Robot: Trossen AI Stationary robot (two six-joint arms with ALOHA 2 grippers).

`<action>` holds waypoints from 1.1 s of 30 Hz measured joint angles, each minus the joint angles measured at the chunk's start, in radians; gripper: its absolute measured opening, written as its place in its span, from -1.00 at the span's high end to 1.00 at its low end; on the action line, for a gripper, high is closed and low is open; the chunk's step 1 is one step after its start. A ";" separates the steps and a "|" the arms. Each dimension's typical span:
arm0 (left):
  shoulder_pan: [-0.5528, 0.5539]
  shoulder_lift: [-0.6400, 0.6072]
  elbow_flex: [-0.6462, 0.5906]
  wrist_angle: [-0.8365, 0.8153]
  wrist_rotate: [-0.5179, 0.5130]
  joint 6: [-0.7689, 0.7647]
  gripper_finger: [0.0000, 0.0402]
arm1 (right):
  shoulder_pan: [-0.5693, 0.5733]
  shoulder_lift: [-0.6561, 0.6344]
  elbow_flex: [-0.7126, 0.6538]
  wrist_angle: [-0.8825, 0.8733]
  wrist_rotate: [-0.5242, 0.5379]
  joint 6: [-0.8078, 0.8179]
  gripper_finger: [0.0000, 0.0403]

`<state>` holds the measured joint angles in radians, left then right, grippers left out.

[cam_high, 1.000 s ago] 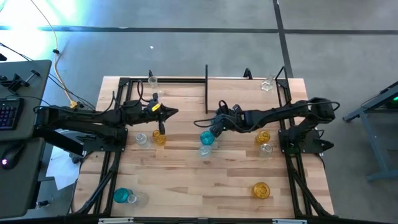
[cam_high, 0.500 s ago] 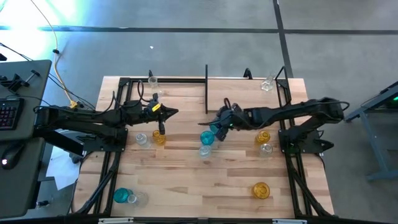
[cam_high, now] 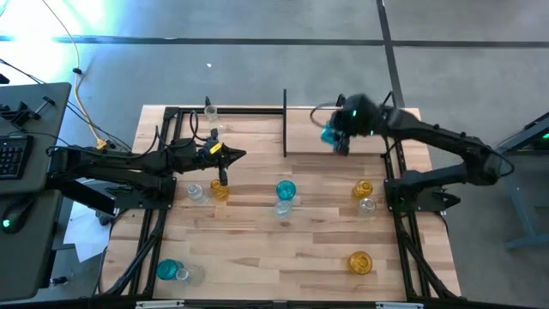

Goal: Sort vases onto shelf
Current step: Put the top blue vase on the shelf

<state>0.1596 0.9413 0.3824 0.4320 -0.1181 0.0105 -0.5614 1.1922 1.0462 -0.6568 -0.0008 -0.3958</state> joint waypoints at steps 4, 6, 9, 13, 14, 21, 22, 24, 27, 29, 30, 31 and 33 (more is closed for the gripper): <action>0.000 0.000 0.000 -0.001 0.000 0.001 1.00 | -0.168 0.044 0.000 0.040 -0.114 -0.169 0.15; 0.000 0.000 0.000 -0.006 0.000 0.001 1.00 | -0.228 0.066 0.000 0.049 -0.145 -0.230 0.15; 0.000 0.000 0.000 -0.008 -0.001 0.009 1.00 | -0.298 0.108 0.000 0.059 -0.165 -0.293 0.15; 0.000 0.000 0.000 -0.009 -0.001 0.020 1.00 | -0.359 0.174 0.000 0.085 -0.172 -0.257 0.15; 0.000 0.000 0.000 -0.009 -0.001 0.019 1.00 | -0.369 0.185 0.000 0.088 -0.172 -0.228 0.15; 0.000 0.000 0.000 -0.009 -0.001 0.017 1.00 | -0.397 0.214 0.003 0.149 -0.043 0.106 0.14; 0.000 0.000 0.000 -0.009 -0.002 0.017 1.00 | -0.395 0.214 0.002 0.150 -0.019 0.162 0.14; 0.000 0.000 0.000 -0.009 -0.003 0.017 1.00 | -0.387 0.214 0.002 0.150 0.033 0.246 0.14; 0.000 0.000 0.000 -0.009 -0.003 0.009 1.00 | -0.365 0.214 0.002 0.150 0.109 0.353 0.14; 0.000 0.000 0.000 -0.009 -0.003 0.007 1.00 | -0.353 0.215 0.002 0.148 0.154 0.432 0.14; 0.000 0.000 0.000 -0.009 -0.003 0.002 1.00 | -0.350 0.215 0.001 0.146 0.168 0.471 0.14; 0.000 0.000 0.000 -0.009 -0.003 0.001 1.00 | -0.346 0.215 0.001 0.144 0.179 0.506 0.14; 0.000 0.000 0.000 -0.009 -0.003 0.001 1.00 | -0.337 0.215 0.001 0.145 0.210 0.564 0.14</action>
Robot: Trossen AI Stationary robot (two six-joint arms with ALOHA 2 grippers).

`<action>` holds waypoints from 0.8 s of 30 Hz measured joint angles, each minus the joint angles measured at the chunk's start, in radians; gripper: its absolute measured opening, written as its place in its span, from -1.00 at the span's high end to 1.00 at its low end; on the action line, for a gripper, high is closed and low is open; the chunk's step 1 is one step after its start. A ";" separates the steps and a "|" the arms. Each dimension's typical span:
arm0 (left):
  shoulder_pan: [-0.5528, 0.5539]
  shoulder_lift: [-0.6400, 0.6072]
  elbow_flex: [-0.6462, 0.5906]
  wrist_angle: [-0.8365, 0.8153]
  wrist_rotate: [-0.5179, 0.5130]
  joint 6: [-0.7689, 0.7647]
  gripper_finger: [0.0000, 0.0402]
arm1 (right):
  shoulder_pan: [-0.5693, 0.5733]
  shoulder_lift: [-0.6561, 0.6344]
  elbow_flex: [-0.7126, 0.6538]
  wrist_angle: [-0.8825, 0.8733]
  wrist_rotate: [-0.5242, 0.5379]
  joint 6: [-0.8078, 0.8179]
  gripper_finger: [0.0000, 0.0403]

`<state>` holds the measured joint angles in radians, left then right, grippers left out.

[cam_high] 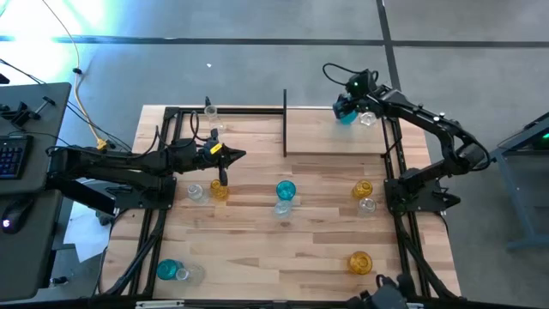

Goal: Sort vases onto shelf
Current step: Put the top blue vase on the shelf

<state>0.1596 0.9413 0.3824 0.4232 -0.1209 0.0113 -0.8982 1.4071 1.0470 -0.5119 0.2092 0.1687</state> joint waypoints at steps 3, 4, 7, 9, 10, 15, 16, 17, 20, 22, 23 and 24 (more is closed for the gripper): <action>0.000 0.000 0.000 0.000 0.000 0.000 1.00 | 0.014 0.000 0.000 0.012 0.077 0.052 0.14; 0.000 0.000 0.000 0.000 0.000 0.000 1.00 | 0.017 0.000 0.000 0.018 0.102 0.062 0.14; 0.000 0.000 0.000 0.000 0.001 0.003 1.00 | 0.019 0.000 0.000 0.032 0.131 0.083 0.14; 0.000 0.000 0.000 -0.001 0.001 0.009 1.00 | 0.019 0.000 0.000 0.040 0.133 0.095 0.14; 0.000 0.000 0.000 -0.001 0.003 0.009 1.00 | 0.019 0.000 0.000 0.041 0.139 0.103 0.14; 0.000 0.000 0.000 -0.011 0.003 0.008 1.00 | 0.019 0.000 0.000 0.039 0.163 0.147 0.14; 0.000 0.000 0.000 -0.013 0.003 0.009 1.00 | 0.019 0.000 0.000 0.038 0.164 0.152 0.14; 0.000 0.000 0.000 -0.012 0.003 0.008 1.00 | 0.019 0.000 0.000 0.037 0.165 0.162 0.14; 0.000 0.000 0.000 -0.012 0.003 0.001 1.00 | 0.019 0.000 0.000 0.027 0.164 0.180 0.14; 0.000 0.000 0.000 -0.012 0.003 0.000 1.00 | 0.019 0.000 0.000 0.017 0.162 0.194 0.14; 0.000 0.000 0.000 -0.012 0.003 0.000 1.00 | 0.019 0.000 0.000 0.011 0.161 0.198 0.14; 0.000 0.000 0.000 -0.012 0.003 0.000 1.00 | 0.019 0.000 0.000 0.004 0.161 0.201 0.14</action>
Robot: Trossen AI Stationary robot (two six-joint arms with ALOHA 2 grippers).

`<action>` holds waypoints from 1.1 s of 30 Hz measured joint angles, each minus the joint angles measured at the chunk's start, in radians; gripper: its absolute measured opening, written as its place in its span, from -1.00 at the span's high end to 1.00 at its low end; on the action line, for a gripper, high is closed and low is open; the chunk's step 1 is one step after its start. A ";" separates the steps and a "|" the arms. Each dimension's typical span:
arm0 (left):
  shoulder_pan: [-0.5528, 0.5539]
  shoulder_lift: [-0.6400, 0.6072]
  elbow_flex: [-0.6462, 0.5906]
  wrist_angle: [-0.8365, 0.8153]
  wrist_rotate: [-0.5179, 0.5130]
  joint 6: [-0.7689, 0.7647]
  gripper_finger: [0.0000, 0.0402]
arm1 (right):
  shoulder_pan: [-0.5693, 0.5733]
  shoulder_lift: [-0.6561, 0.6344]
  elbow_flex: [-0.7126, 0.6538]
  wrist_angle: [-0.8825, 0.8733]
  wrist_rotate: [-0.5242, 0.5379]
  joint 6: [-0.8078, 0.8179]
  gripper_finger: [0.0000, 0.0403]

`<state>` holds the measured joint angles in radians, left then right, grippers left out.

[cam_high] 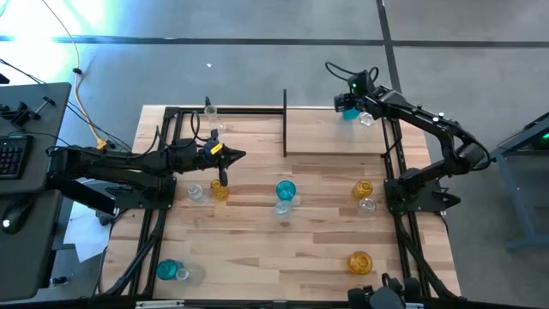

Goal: Sort vases onto shelf
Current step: Put the top blue vase on the shelf

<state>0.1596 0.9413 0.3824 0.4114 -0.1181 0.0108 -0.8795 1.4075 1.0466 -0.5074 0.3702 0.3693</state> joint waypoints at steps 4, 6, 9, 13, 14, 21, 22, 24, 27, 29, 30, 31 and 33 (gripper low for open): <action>0.000 0.000 0.000 0.000 0.000 -0.007 1.00 | 0.000 0.010 0.000 -0.006 0.000 0.006 0.14; 0.000 0.000 0.000 0.000 0.000 -0.007 1.00 | 0.000 0.023 0.000 -0.009 0.001 0.017 0.14; -0.002 0.000 0.000 0.000 0.000 -0.010 1.00 | 0.000 0.046 0.003 0.010 0.010 0.020 0.14; -0.003 0.000 0.000 0.000 0.000 -0.018 1.00 | 0.003 0.061 0.005 0.021 0.012 0.022 0.09; -0.003 0.000 0.000 0.000 0.000 -0.018 1.00 | 0.004 0.060 0.005 0.022 0.011 0.023 0.07; -0.003 0.000 0.000 0.001 0.000 -0.027 1.00 | 0.004 0.042 0.000 0.004 -0.006 0.023 -0.02; -0.003 0.000 0.000 0.001 0.000 -0.027 1.00 | 0.004 0.042 0.000 0.004 -0.006 0.024 -0.02; -0.003 0.000 0.000 0.001 0.000 -0.027 1.00 | 0.004 0.041 0.000 0.004 -0.006 0.023 -0.02; -0.003 0.000 0.000 0.001 0.000 -0.034 1.00 | 0.004 0.040 0.000 0.004 -0.005 0.024 -0.03; -0.003 0.000 0.000 0.001 0.000 -0.036 1.00 | 0.004 0.040 0.000 0.004 0.001 0.026 -0.03; -0.003 0.000 0.000 0.001 0.000 -0.036 1.00 | 0.003 0.040 0.000 0.004 0.005 0.026 -0.04; -0.003 0.000 0.000 0.001 0.000 -0.037 1.00 | 0.003 0.040 -0.001 0.004 0.010 0.027 -0.04; -0.003 0.000 0.000 0.001 0.000 -0.037 1.00 | 0.003 0.040 -0.001 0.005 0.013 0.026 -0.04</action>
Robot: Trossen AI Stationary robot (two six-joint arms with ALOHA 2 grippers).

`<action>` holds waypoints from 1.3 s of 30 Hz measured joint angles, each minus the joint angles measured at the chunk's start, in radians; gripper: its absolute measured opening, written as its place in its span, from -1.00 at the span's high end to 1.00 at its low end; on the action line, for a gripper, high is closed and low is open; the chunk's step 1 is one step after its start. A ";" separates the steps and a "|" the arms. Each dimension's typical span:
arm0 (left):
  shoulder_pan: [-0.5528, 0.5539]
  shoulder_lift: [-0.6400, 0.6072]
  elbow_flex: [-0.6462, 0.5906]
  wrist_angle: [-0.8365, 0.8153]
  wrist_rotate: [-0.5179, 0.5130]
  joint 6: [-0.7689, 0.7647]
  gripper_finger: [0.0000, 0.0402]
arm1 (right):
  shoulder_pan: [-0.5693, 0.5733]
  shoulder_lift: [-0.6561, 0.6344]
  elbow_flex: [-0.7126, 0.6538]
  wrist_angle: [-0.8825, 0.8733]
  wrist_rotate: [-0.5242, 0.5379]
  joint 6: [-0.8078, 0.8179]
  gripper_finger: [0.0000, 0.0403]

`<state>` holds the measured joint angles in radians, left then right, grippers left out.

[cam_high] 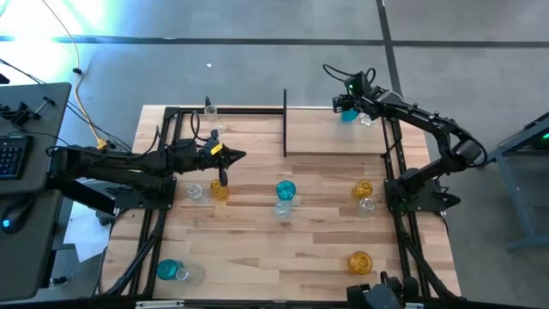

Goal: Sort vases onto shelf
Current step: Put the top blue vase on the shelf, then put the transparent vase on the shelf

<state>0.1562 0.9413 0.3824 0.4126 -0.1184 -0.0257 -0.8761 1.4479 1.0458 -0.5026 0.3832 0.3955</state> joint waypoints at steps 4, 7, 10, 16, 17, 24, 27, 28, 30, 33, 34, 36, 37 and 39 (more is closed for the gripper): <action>0.000 0.000 0.000 0.000 0.000 0.000 1.00 | 0.000 0.000 0.000 0.001 0.011 -0.003 -0.04; 0.000 0.000 0.000 0.000 0.000 0.000 1.00 | 0.000 0.000 0.000 0.001 0.017 -0.003 -0.04; 0.000 0.000 0.000 0.000 0.000 0.000 1.00 | 0.000 0.000 0.000 0.002 0.023 -0.003 -0.04; 0.000 0.000 0.000 0.000 0.006 -0.001 1.00 | 0.000 0.000 0.000 0.002 0.027 -0.010 -0.05; 0.000 0.000 0.000 0.000 0.008 -0.003 1.00 | 0.000 0.000 0.000 0.002 0.027 -0.011 -0.06; 0.000 0.000 0.000 0.000 0.008 -0.009 1.00 | 0.000 0.000 0.000 0.002 0.026 -0.011 -0.31; 0.000 0.000 0.000 0.000 0.008 -0.009 1.00 | 0.000 0.000 0.000 0.002 0.026 -0.022 -0.37; 0.000 0.000 0.000 0.000 0.008 -0.009 1.00 | 0.000 0.000 0.000 0.003 0.026 -0.032 -0.38; 0.000 0.000 0.000 0.000 0.008 -0.009 1.00 | 0.000 0.000 0.003 0.000 0.026 -0.037 -0.39; 0.000 0.000 0.000 0.000 0.009 -0.019 1.00 | 0.003 -0.001 0.029 -0.007 0.026 -0.059 -0.39; 0.000 0.000 0.000 0.000 0.009 -0.024 1.00 | 0.006 -0.001 0.041 -0.011 0.027 -0.063 -0.39; 0.000 0.000 0.000 0.000 0.009 -0.024 1.00 | 0.010 -0.001 0.066 -0.028 0.034 -0.081 -0.39; 0.000 0.000 0.000 0.000 0.009 -0.025 1.00 | 0.015 -0.001 0.077 -0.034 0.039 -0.088 -0.39; 0.000 0.000 0.000 0.000 0.009 -0.025 1.00 | 0.026 -0.001 0.102 -0.044 0.048 -0.109 -0.39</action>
<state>0.1562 0.9413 0.3824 0.4123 -0.1097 -0.0505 -0.8500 1.4467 1.1480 -0.5468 0.4308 0.2863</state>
